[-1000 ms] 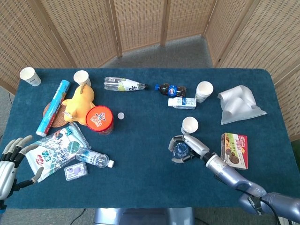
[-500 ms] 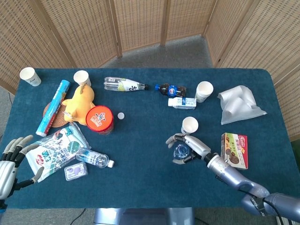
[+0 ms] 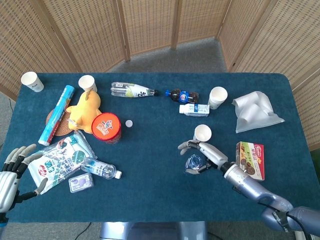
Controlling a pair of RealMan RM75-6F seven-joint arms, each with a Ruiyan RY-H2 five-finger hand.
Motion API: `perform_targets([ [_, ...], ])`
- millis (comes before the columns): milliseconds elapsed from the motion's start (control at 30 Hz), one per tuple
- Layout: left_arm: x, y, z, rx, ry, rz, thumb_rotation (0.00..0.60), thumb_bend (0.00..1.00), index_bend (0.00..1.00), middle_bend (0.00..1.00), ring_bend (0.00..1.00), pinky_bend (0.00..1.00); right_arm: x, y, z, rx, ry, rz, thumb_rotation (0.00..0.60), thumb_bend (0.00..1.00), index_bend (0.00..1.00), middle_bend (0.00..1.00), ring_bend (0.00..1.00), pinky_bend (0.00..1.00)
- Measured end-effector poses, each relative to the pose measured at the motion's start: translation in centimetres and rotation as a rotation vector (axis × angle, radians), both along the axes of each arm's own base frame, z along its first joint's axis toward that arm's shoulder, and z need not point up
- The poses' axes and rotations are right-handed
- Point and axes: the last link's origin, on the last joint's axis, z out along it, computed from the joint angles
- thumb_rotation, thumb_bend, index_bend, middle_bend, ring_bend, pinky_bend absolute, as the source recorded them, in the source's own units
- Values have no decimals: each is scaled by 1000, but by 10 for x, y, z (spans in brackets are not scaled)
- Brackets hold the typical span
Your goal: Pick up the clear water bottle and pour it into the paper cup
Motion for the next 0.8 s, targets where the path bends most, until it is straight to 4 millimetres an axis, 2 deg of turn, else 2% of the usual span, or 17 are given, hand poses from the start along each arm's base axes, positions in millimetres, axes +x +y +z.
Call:
perform_targets([
  [333,0,0,0,1,-4,-6,446,385,207,115,0,0,5,0,14,-14,18,14,523,232,228,346,179,134],
  [633,0,0,0,3,-7,-9,447,386,206,115,0,0,12,0,27,-21,16,17,502,230,227,343,174,134],
  [800,1,1,0,2,-4,-14,445,385,206,115,0,0,18,-3,39,-27,-46,-17,506,240,237,344,167,134],
])
